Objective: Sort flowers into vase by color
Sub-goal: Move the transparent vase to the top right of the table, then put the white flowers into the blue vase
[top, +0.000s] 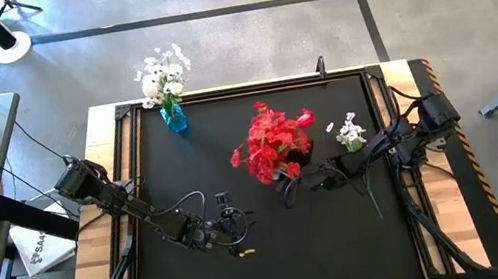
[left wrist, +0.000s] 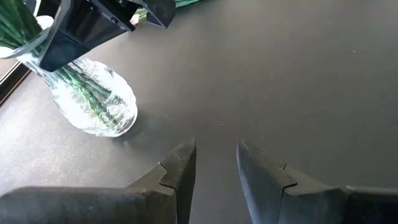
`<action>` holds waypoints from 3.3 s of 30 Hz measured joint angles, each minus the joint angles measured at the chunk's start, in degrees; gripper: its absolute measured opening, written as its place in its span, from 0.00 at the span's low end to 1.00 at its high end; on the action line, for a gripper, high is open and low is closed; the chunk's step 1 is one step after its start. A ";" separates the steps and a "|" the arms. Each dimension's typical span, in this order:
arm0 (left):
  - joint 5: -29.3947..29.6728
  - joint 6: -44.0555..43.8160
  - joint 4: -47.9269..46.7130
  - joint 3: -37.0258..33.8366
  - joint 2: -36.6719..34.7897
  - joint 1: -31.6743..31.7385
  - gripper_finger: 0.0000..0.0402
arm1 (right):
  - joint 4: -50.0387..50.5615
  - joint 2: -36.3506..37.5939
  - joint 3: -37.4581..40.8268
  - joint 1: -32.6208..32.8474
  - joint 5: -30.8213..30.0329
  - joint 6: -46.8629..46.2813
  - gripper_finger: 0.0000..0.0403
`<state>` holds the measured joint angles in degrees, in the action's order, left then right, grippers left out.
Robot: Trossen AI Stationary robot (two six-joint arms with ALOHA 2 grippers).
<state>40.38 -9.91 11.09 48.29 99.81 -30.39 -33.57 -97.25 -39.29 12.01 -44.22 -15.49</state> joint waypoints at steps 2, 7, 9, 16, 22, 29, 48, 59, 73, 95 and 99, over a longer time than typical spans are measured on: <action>0.00 0.00 0.00 0.00 0.00 0.00 0.27 | -0.08 -0.01 0.00 0.02 -0.10 0.21 0.36; 0.00 -0.05 -0.01 0.00 0.00 0.00 0.27 | -0.01 -0.01 0.00 -0.43 -2.26 1.72 0.31; 0.00 -0.07 -0.02 0.00 0.00 0.00 0.27 | -0.03 -0.01 0.02 -1.25 -2.51 2.51 0.31; 0.00 -0.33 -0.04 0.00 0.00 -0.04 0.27 | -0.59 0.02 0.06 -4.90 -4.48 6.43 0.31; -1.56 -0.49 -0.13 0.00 0.00 -0.04 0.27 | -10.99 2.22 6.58 -11.87 -4.73 9.10 0.31; -2.29 -0.50 -0.11 0.02 0.02 -0.04 0.27 | -21.66 5.06 17.04 -23.22 -2.33 3.58 0.31; -2.29 -1.44 -0.07 0.02 0.02 0.13 0.27 | -19.33 5.41 17.18 -30.35 8.09 2.08 0.62; -2.29 -1.44 -0.09 0.02 0.02 0.13 0.27 | -13.45 8.58 17.18 -28.06 8.78 3.98 0.66; -2.29 -1.44 -0.18 0.02 0.02 0.13 0.27 | 19.42 26.70 17.18 -25.96 11.92 -6.49 0.66; -2.27 0.02 0.85 0.02 0.04 0.13 0.27 | 101.62 22.94 -4.89 7.32 34.11 -71.76 0.58; -2.29 0.66 0.83 0.02 0.04 0.15 0.27 | 100.76 20.66 0.02 5.38 40.19 -70.57 0.56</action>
<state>38.09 -9.26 11.92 48.31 99.85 -30.24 67.19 -76.59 -39.27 17.39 -4.04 -86.06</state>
